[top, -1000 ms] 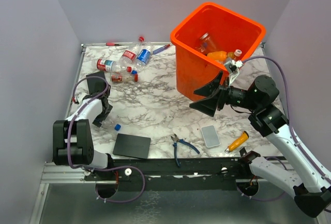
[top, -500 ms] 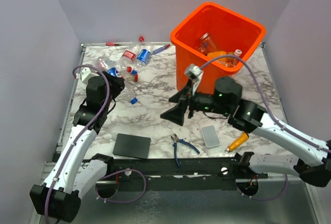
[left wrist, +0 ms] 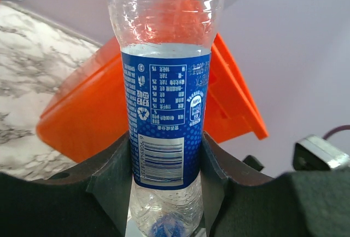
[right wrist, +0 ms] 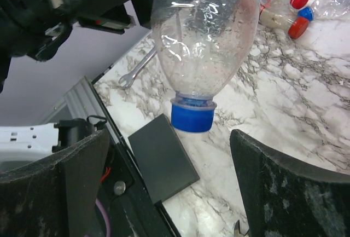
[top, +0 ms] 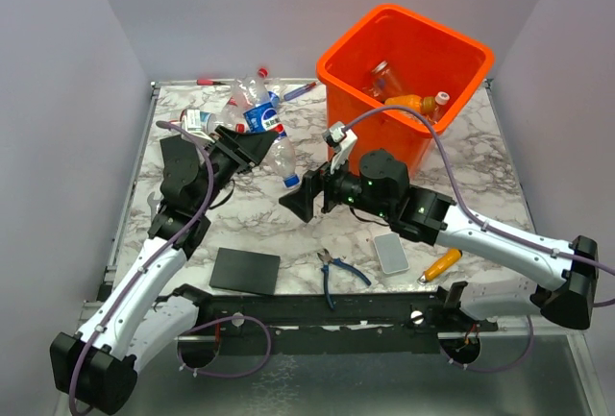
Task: Put the plastic bottles in the bin
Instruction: Pick up the plastic bottle from the corner of the board.
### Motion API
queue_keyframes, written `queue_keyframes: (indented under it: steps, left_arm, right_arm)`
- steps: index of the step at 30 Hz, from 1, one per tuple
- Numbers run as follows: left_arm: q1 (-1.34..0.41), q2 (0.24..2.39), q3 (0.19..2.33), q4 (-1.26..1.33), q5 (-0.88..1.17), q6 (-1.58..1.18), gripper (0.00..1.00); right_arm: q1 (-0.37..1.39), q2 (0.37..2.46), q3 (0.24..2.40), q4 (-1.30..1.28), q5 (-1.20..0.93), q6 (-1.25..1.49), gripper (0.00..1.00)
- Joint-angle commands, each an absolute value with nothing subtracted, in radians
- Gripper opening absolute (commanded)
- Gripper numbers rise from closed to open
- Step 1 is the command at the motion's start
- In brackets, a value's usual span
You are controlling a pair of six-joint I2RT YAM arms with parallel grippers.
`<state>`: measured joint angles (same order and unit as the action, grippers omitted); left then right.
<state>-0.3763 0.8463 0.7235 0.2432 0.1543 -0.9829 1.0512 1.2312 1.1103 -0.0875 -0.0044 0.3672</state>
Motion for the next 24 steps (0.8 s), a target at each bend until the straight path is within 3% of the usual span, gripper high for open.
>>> queue_keyframes:
  steps: [1,13,16,19,21,23,24]
  left_arm:
    - [-0.406,0.818,0.709,0.37,0.177,-1.036,0.41]
    - [-0.444,0.782,0.687,0.369,0.165,-1.046,0.4]
    - [-0.446,0.775,0.677,0.369,0.168,-1.046,0.39]
    - [-0.448,0.773,0.672,0.368,0.174,-1.043,0.4]
    - [-0.449,0.773,0.677,0.368,0.18,-1.032,0.53]
    - [-0.448,0.772,0.691,0.351,0.182,-1.013,0.81]
    - [-0.448,0.772,0.704,0.329,0.179,-0.997,0.92]
  right_arm:
    - [1.066,1.265,1.117,0.018,0.066,0.391,0.92]
    - [1.076,1.291,1.094,0.115,0.168,0.405,0.61]
    - [1.075,1.291,1.094,0.132,0.174,0.396,0.51]
    - [1.076,1.291,1.11,0.122,0.157,0.376,0.35]
    - [1.075,1.281,1.114,0.108,0.152,0.359,0.24]
    - [1.075,1.256,1.111,0.084,0.16,0.333,0.13]
    - [1.076,1.241,1.111,0.066,0.177,0.317,0.03]
